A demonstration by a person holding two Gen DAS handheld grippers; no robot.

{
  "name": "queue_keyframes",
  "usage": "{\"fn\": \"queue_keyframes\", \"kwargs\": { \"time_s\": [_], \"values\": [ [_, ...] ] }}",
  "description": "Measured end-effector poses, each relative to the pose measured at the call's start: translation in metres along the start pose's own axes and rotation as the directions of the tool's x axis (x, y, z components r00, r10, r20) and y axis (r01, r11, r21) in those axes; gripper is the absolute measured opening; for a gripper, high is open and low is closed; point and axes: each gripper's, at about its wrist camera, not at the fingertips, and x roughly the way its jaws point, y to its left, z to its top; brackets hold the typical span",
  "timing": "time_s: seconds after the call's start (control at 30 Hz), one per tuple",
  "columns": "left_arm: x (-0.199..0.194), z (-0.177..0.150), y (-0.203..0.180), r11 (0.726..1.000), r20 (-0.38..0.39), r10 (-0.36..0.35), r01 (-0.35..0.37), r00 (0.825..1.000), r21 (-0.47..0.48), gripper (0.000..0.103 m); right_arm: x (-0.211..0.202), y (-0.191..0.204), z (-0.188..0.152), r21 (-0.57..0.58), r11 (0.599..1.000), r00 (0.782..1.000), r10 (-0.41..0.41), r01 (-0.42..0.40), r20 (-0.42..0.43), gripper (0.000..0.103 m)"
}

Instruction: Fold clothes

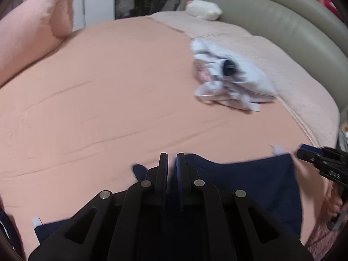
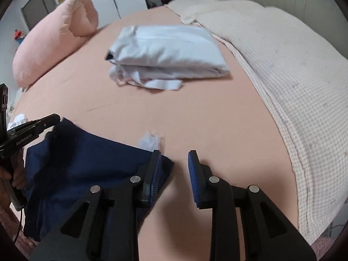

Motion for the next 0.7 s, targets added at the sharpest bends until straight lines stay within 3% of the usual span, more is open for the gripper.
{"fn": "queue_keyframes", "kwargs": {
  "time_s": [0.07,0.2,0.23,0.37,0.43,0.57,0.7],
  "values": [
    [0.004,-0.005,-0.014,0.998,-0.029,-0.046,0.047,0.999,0.033,0.009,0.003,0.004,-0.001,-0.01,1.0,1.0,0.02,-0.02,-0.016,0.025],
    [0.035,-0.012,-0.027,0.994,-0.139,0.04,-0.025,0.99,0.105,0.009,0.02,0.021,-0.009,-0.049,0.996,0.992,0.067,-0.073,-0.111,0.025],
    [0.042,-0.011,-0.023,0.995,-0.151,0.067,-0.054,0.986,0.09,0.009,0.023,0.022,-0.009,-0.059,0.997,0.992,0.052,-0.059,-0.116,0.025],
    [0.038,0.004,0.004,0.994,-0.115,0.033,-0.045,0.993,-0.095,0.009,0.028,0.019,-0.005,-0.072,0.997,0.993,0.03,-0.038,-0.112,0.024],
    [0.033,0.006,0.003,0.993,-0.1,0.032,-0.043,0.994,-0.108,0.009,0.026,0.014,-0.002,-0.053,0.998,0.995,0.04,-0.045,-0.094,0.024],
    [-0.006,-0.008,-0.024,0.997,-0.076,0.047,-0.051,0.996,-0.062,0.031,0.014,0.013,0.001,-0.075,0.997,0.999,-0.027,0.024,-0.039,0.027],
    [-0.066,-0.053,-0.034,0.993,-0.08,0.067,-0.074,0.995,-0.089,0.033,-0.016,0.021,-0.022,-0.038,0.992,0.988,0.116,-0.12,-0.105,0.028]
  ]
}}
